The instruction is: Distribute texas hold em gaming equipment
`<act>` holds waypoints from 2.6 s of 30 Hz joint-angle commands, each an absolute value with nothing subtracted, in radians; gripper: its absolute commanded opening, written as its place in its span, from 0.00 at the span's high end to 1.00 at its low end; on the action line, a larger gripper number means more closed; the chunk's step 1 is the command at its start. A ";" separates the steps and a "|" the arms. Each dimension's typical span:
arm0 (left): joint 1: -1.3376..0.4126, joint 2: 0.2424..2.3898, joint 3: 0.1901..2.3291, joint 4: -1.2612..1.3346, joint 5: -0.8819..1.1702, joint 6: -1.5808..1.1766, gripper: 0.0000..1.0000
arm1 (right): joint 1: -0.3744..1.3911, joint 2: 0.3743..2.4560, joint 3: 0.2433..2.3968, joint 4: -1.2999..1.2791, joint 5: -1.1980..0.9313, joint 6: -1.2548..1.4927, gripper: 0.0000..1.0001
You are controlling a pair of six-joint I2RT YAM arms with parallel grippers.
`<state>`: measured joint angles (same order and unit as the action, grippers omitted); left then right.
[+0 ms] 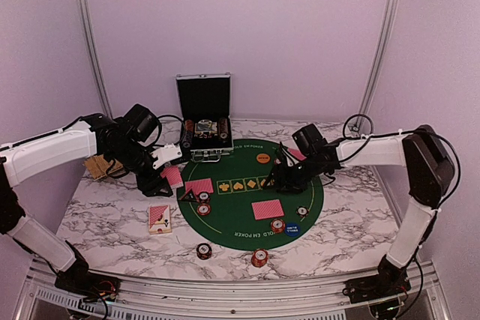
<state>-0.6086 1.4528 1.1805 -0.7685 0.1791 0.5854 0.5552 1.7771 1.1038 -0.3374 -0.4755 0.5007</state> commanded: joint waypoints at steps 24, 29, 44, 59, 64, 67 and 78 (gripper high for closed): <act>-0.609 1.445 1.186 -0.768 0.191 0.581 1.00 | 0.667 1.894 1.119 -0.311 -0.383 0.481 0.39; -0.609 1.440 1.182 -0.768 0.190 0.581 1.00 | 0.667 1.833 1.052 -0.306 -0.397 0.493 0.39; -0.609 1.437 1.187 -0.768 0.189 0.580 1.00 | 0.672 1.734 1.131 -0.280 -0.472 0.553 0.31; -0.609 1.445 1.200 -0.767 0.198 0.570 1.00 | 0.830 1.976 1.300 0.291 -0.779 0.964 0.20; -0.609 1.446 1.208 -0.767 0.207 0.564 1.00 | 0.867 2.063 1.359 0.414 -0.818 1.071 0.19; -0.609 1.447 1.200 -0.767 0.207 0.564 1.00 | 0.881 2.094 1.373 0.497 -0.835 1.132 0.19; -0.609 1.453 1.196 -0.765 0.212 0.565 1.00 | 0.903 2.143 1.428 0.555 -0.857 1.188 0.18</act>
<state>-0.6086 1.4528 1.1809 -0.7685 0.1856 0.5674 0.8902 2.1246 1.3735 0.5148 -0.8383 1.1660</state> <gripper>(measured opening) 0.661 0.822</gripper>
